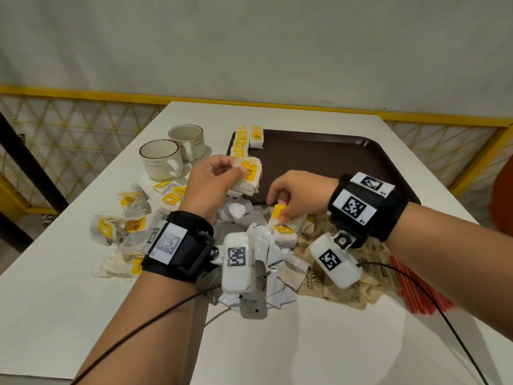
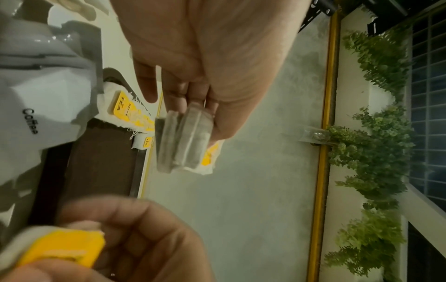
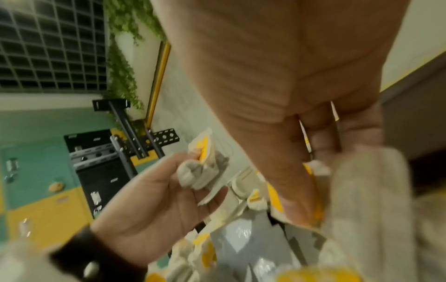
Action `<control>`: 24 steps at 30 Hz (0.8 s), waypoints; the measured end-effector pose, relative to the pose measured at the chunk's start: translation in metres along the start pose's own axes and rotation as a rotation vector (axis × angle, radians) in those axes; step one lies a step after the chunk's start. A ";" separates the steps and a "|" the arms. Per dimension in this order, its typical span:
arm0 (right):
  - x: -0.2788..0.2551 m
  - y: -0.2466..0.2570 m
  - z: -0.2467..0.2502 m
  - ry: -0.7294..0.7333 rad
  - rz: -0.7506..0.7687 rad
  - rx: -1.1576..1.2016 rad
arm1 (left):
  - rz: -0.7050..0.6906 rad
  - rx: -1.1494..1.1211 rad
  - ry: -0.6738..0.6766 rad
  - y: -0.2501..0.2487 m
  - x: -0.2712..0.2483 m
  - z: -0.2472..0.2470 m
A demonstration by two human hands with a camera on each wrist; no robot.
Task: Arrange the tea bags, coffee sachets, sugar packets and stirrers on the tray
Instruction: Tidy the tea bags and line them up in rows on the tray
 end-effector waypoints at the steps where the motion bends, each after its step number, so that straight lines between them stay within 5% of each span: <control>1: -0.003 -0.002 0.004 -0.004 0.010 0.021 | 0.004 -0.006 -0.005 0.000 0.000 0.001; 7: -0.019 -0.018 0.025 -0.016 0.040 0.147 | 0.008 -0.004 -0.011 -0.001 0.000 0.001; 11: -0.027 -0.021 0.034 -0.022 0.038 0.437 | 0.011 0.007 -0.010 -0.001 -0.001 0.000; 16: -0.028 -0.015 0.016 0.217 -0.004 0.708 | 0.003 0.020 0.003 -0.002 -0.001 -0.001; 24: -0.007 -0.011 -0.011 0.238 0.032 0.322 | 0.007 0.049 0.016 -0.001 -0.001 -0.002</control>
Point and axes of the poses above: each hand's wrist, its own x-axis towards the middle knuckle, its own z-axis out of the back of the hand, y = z × x, the point moved 4 cm from there along x, towards the middle knuckle, and after that the axes turned 5 degrees about x, right-handed, at the moved point
